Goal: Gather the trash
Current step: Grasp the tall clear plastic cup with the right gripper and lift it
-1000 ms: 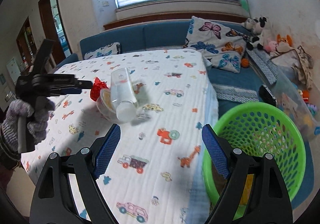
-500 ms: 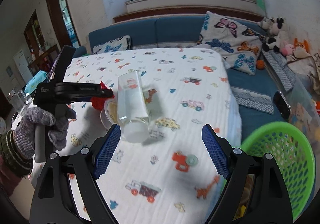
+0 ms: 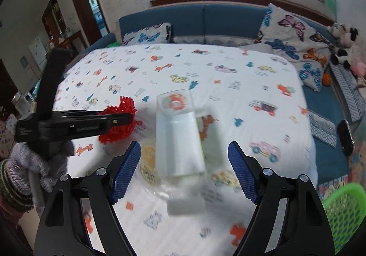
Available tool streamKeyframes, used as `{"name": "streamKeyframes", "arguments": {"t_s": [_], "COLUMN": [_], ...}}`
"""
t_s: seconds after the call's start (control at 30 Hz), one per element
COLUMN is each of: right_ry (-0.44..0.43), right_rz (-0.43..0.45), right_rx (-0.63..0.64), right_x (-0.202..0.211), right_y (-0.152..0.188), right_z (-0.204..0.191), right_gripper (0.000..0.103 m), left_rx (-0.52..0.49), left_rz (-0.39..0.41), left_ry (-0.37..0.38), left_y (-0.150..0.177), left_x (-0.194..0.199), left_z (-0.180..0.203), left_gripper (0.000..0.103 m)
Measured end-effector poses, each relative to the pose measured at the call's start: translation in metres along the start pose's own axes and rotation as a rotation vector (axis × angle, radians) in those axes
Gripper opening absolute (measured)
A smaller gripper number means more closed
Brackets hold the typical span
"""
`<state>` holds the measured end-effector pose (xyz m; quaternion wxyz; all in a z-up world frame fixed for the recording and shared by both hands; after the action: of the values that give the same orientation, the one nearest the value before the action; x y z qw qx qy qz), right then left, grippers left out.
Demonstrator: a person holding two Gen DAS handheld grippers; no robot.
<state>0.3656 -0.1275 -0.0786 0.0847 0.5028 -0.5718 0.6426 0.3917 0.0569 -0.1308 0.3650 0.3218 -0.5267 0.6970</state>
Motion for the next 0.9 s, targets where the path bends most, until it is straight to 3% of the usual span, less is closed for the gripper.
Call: {"name": "streamKeyframes", "arguments": {"t_s": [0.5,0.73,0.9], "right_ry": [0.004,0.006,0.001], "right_rz": [-0.151,-0.186,-0.158], "right_rx": [0.032,0.003,-0.017], "right_x": [-0.06,-0.067,-0.056], "right_y": [-0.014,-0.009,-0.007], "right_z": [0.004,0.012,0.014], "right_gripper": [0.075,0.059,0.058], "left_rx": [-0.024,-0.026,-0.027], "left_rz": [0.0,-0.006,0.002], "left_ry": [0.016,0.021,0.026], "left_y": [0.01,0.014,0.015], "left_x": [0.01,0.009,0.013], "left_z": [-0.008,-0.008,-0.007], "left_gripper": [0.033,0.033,0.033]}}
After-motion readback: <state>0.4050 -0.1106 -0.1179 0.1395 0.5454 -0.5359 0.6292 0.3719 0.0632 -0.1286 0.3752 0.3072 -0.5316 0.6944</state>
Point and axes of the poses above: each gripper's, at about its wrist camera, not at the fingertips, and x roughly against the way its jaws point, z to its right, y to its underside, the point moved 6 cm from there along -x, roughly the way its jaws point, and after that the axes turned 2 degrees about -y, right-handed, at the moved point
